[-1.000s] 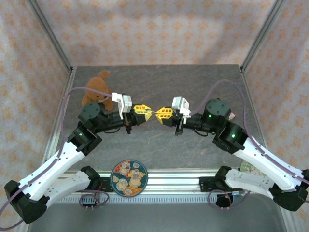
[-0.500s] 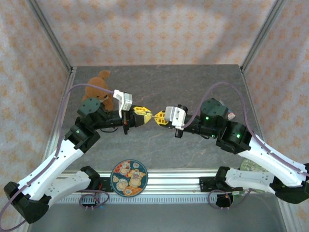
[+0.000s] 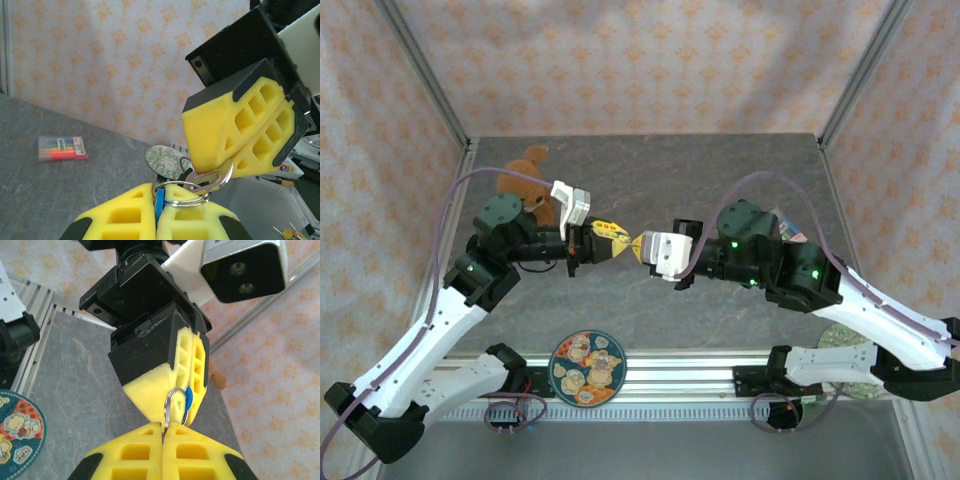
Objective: Remove the keys from the keyring
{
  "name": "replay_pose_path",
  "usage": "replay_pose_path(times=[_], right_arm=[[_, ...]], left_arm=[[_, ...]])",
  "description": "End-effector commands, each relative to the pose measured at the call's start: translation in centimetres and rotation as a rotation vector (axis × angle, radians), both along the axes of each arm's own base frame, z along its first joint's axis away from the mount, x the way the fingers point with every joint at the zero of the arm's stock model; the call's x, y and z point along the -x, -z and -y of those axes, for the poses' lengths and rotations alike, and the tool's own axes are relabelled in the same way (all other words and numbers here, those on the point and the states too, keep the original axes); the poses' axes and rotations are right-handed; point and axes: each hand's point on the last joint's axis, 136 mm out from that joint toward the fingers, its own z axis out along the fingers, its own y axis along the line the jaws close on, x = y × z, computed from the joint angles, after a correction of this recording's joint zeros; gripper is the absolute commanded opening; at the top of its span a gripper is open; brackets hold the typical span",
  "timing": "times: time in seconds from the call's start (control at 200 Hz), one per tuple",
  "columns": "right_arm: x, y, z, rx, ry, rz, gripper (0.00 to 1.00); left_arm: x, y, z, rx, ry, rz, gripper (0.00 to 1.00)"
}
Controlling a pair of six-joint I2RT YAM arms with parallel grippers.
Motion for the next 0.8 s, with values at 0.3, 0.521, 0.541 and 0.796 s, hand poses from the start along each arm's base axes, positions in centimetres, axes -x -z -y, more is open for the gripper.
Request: replay_pose_path(times=[0.3,0.521,0.541,0.796], right_arm=[[9.9,7.9,-3.1,0.382,-0.460,-0.078,0.00],[10.4,8.0,-4.7,0.388,-0.498,-0.053,0.00],[10.3,8.0,-5.0,0.382,-0.496,-0.046,0.00],[10.5,8.0,-7.7,0.302,-0.510,-0.025,0.00]], left_arm=[[-5.1,-1.1,-1.8,-0.022,-0.247,0.010,0.00],[-4.8,-1.1,-1.8,-0.029,-0.239,0.008,0.00],[-4.8,-1.1,-1.8,-0.030,-0.237,0.007,0.00],[-4.5,-1.3,-1.8,-0.016,-0.233,0.012,0.00]])
